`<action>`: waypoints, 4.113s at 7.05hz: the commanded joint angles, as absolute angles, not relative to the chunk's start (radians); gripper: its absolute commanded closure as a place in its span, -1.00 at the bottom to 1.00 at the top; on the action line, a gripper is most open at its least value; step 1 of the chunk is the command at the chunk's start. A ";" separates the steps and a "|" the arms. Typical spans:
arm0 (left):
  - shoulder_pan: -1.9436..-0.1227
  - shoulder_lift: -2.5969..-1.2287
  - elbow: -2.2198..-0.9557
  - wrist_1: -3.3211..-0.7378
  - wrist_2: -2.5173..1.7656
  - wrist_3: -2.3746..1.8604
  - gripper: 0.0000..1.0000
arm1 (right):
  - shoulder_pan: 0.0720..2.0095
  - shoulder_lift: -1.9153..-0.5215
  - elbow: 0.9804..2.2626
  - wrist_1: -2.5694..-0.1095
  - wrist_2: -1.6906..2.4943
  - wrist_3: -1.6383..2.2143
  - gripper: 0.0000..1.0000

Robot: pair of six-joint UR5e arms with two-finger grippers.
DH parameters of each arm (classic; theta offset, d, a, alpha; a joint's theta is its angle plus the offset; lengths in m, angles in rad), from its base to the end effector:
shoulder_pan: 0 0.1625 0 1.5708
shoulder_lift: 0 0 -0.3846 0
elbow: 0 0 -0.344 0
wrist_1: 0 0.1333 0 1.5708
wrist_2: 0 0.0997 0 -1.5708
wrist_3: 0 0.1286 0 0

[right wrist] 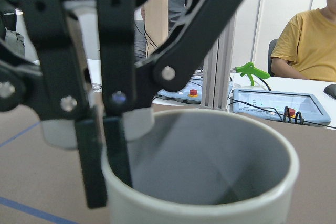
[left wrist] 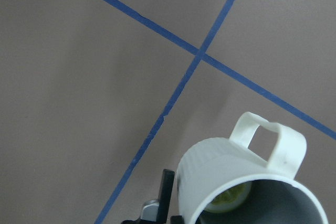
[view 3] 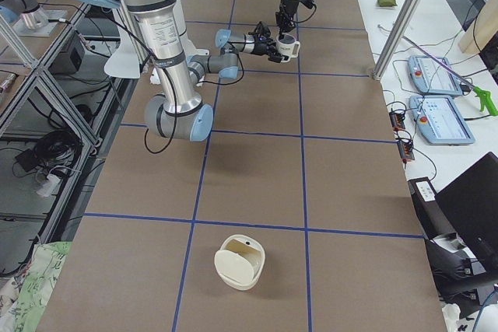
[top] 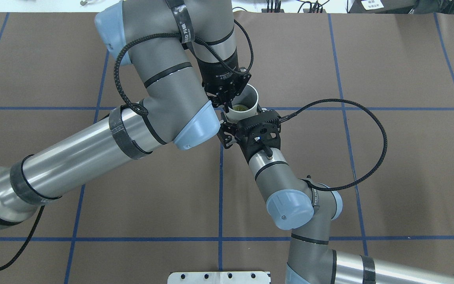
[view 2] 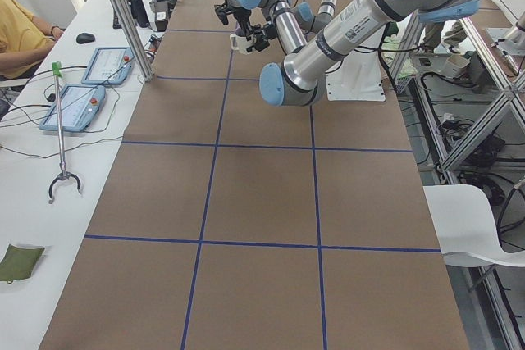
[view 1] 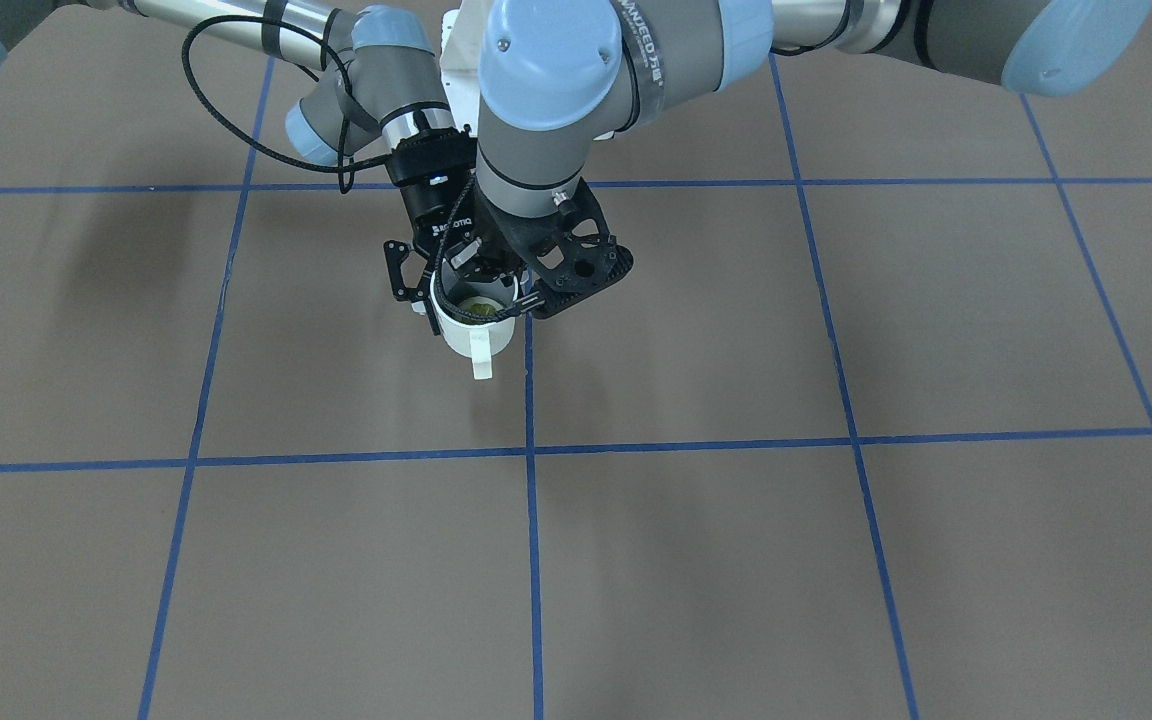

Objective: Left arm hands cup to right arm to dump lemon

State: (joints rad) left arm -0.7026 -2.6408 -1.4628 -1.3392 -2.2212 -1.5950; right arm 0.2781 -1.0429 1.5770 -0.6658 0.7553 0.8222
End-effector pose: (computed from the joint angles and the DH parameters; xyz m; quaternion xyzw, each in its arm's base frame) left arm 0.4806 -0.4796 0.0747 -0.1688 0.4184 -0.2080 0.8679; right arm -0.5053 -0.3803 0.2324 0.5569 -0.3806 0.0932 0.7323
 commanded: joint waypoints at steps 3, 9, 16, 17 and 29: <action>-0.701 -2.638 -1.476 -1.339 -2.217 -1.595 0.65 | 0.278 -1.042 1.577 -0.664 0.762 0.822 0.23; -0.799 -2.631 -1.623 -1.341 -2.209 -1.586 -1.00 | 0.319 -1.110 1.606 -0.649 0.764 0.824 0.37; -0.792 -2.557 -1.615 -1.384 -2.143 -1.585 -1.00 | 0.590 -1.838 1.632 0.038 0.940 0.874 0.43; -0.792 -2.559 -1.612 -1.384 -2.144 -1.585 -1.00 | 0.651 -1.879 1.611 0.096 0.963 0.885 0.49; -0.788 -2.559 -1.606 -1.384 -2.141 -1.583 -1.00 | 0.784 -1.999 1.178 0.767 1.037 1.648 0.63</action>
State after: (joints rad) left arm -0.7895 -2.5563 -1.6047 -1.3837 -2.1426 -1.5831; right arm 0.7714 -1.9989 1.1804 0.7624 1.0356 1.5259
